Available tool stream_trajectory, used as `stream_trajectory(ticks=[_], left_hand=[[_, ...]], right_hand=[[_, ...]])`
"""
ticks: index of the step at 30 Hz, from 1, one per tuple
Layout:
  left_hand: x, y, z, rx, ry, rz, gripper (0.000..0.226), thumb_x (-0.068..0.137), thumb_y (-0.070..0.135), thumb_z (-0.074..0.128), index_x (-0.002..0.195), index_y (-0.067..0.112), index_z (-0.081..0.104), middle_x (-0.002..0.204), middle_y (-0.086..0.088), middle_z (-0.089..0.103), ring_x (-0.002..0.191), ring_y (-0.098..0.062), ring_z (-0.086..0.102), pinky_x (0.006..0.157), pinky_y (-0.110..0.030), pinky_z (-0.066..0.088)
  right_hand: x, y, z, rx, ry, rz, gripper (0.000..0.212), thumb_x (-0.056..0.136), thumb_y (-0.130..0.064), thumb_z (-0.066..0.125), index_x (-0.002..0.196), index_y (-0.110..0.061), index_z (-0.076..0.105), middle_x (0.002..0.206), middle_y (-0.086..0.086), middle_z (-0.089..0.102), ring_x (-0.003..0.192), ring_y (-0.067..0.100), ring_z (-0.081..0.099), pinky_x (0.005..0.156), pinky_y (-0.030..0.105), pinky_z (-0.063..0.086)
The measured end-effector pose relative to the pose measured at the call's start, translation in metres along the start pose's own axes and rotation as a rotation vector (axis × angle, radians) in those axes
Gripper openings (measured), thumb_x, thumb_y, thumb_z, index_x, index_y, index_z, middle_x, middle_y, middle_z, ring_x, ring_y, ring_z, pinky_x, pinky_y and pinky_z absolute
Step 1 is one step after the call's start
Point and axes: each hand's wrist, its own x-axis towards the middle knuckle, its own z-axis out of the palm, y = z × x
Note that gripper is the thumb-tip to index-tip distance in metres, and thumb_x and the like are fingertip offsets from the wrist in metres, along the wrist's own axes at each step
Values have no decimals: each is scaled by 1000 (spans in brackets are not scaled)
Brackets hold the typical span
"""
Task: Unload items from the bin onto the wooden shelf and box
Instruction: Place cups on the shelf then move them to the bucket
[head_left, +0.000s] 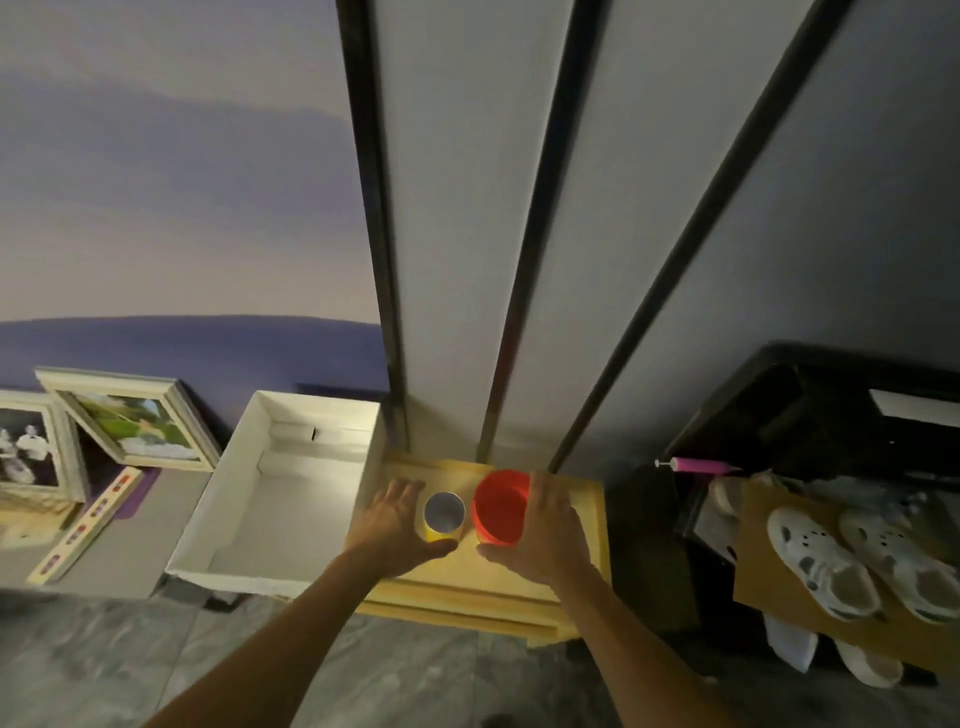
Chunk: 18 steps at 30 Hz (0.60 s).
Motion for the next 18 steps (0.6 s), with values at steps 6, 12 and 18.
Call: stream_trajectory(ticks=[6,12,18], left_hand=[[44,-9,55,-48,-24,-102,137,53,92,73,164,31,19,164,5,33,140,-27,52,106,-46,52],[49,-4,71,-17,29,-155,94,74,60,85,152,27,44,146,3,53,121,-25,64,91,-38,56],[44,-3,61,-61,99,-191,83,68,61,86,139,34,54,132,10,64,107,-22,69,81,-36,59]], right_hand=[[46,19,42,-17,-129,-33,165,41,-103,65,165,-20,-4,174,9,10,158,36,22,118,56,39],[50,23,47,36,-121,-56,157,50,-88,80,165,-19,-2,165,4,19,142,30,38,96,45,57],[51,21,33,67,-124,-75,155,49,-87,81,165,-19,3,163,3,22,140,29,40,91,40,58]])
